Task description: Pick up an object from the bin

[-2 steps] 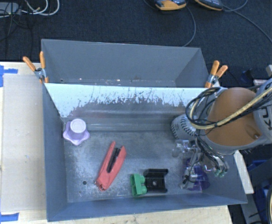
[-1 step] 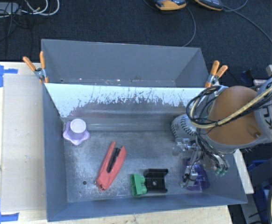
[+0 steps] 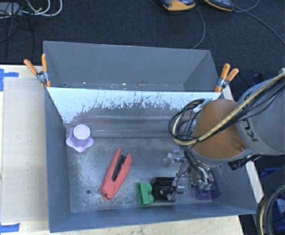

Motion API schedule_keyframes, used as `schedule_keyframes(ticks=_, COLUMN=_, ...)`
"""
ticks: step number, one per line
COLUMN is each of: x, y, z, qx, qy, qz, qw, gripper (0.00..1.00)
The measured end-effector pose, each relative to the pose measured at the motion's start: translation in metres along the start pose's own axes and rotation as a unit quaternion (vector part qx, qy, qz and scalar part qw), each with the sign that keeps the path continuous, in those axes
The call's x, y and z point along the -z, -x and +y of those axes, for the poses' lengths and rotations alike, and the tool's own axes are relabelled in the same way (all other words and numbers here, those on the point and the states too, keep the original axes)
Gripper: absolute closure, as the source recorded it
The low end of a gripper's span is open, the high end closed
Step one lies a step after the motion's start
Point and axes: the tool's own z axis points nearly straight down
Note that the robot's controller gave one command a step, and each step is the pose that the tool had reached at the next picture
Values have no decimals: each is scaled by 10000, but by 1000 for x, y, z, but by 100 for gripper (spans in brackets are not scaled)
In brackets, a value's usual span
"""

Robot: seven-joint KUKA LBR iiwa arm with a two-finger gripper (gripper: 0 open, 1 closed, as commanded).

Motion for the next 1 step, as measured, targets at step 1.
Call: schedule_keyframes(ticks=1, x=-24, y=-6, z=42, qx=-441, qy=2, qz=-9, qw=9990, gripper=100)
